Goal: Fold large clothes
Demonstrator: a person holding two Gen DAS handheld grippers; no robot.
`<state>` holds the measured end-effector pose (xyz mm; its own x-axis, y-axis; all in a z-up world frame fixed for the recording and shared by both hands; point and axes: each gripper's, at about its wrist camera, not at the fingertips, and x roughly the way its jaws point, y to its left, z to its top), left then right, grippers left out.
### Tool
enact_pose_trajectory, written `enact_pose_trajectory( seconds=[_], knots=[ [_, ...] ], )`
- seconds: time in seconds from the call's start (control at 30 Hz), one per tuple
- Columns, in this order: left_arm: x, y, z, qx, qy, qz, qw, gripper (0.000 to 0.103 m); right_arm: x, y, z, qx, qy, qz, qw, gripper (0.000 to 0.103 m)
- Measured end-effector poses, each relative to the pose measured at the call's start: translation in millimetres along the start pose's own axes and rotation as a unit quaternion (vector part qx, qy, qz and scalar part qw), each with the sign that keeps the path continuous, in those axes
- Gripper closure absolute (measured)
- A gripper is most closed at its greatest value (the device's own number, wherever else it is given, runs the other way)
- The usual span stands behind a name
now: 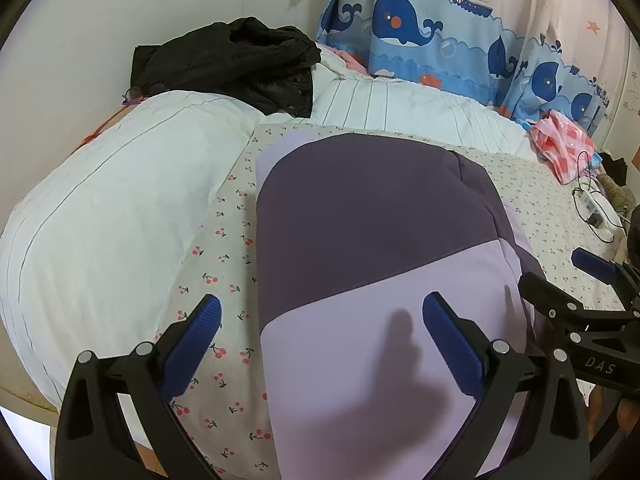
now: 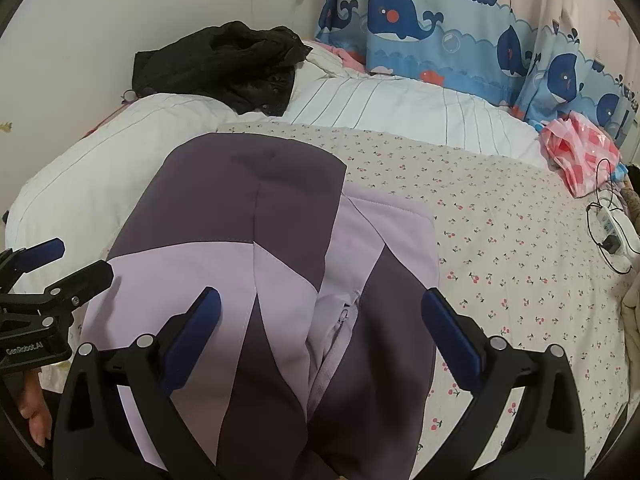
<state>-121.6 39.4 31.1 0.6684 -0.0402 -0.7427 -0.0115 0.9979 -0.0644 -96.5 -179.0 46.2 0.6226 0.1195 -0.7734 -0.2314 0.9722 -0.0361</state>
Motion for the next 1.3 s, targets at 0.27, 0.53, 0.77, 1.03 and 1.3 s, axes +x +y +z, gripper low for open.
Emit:
enact_pose_trajectory(
  seconds=[0.27,0.53,0.77,1.03,1.3],
  knots=[
    [-0.1,-0.8,-0.1,0.0,-0.001,0.0,1.0,0.006,0.0,0.1,-2.2,-0.005,0.001,0.003,1.0,0.006],
    [-0.1,0.7,-1.4,-0.003,0.003,0.0,1.0,0.006,0.3,0.9,-3.3,-0.008,0.0,0.002,1.0,0.006],
    [1.3,4.5,0.8,-0.007,0.001,-0.001,1.0,0.006,0.4,3.6,-3.1,-0.01,-0.001,0.001,1.0,0.006],
    [1.1,4.1,-0.2,-0.005,0.0,0.0,1.0,0.006,-0.2,6.2,-3.8,-0.017,-0.003,-0.004,1.0,0.006],
    [1.5,3.1,0.0,-0.005,0.001,0.001,1.0,0.006,-1.5,11.9,-3.6,-0.028,-0.008,-0.012,1.0,0.006]
  ],
)
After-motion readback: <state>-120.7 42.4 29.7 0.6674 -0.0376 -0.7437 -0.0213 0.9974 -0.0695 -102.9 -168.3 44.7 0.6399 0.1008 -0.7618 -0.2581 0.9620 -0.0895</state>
